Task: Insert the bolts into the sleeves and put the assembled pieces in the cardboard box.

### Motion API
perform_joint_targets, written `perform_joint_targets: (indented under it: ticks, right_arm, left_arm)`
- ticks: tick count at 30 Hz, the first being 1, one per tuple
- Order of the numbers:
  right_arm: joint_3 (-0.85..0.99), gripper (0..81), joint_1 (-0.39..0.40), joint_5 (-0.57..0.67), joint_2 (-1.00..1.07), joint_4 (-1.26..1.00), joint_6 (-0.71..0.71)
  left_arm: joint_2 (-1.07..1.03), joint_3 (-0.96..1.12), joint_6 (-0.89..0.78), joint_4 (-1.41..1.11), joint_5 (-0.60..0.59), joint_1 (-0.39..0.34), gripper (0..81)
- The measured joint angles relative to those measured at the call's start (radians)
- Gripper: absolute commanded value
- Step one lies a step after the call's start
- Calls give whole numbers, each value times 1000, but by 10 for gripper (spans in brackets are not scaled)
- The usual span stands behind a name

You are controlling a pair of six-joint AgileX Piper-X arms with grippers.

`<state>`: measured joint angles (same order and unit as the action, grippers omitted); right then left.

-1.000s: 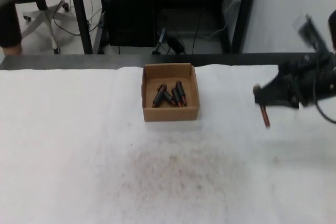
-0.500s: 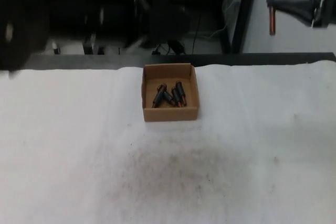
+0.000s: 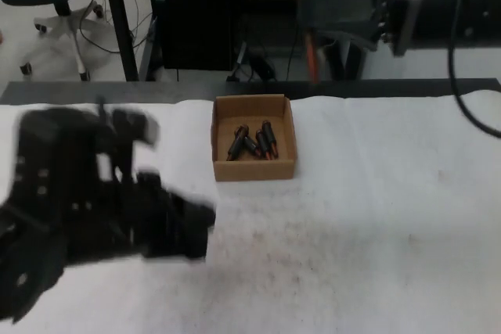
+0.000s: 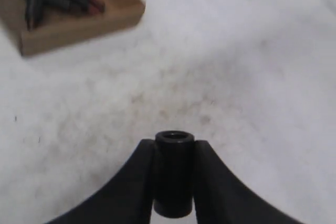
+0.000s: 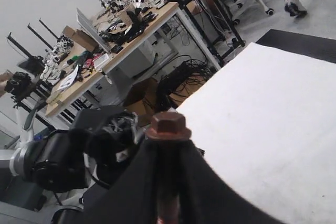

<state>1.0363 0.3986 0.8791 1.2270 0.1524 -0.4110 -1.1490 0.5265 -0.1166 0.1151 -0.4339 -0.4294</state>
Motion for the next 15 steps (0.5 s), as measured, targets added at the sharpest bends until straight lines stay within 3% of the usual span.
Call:
perform_joint_targets:
  ticks: [5,8,15]
  right_arm:
    - [0,8,47,-119,0,77,54]
    - [0,8,58,-244,0,159,104]
    - [-1,8,59,-343,0,380,150]
  left_arm:
    - [-190,153,117,407,105,-7,1]
    - [-251,204,171,483,136,-16,1]
    - [-424,323,344,539,166,-69,38]
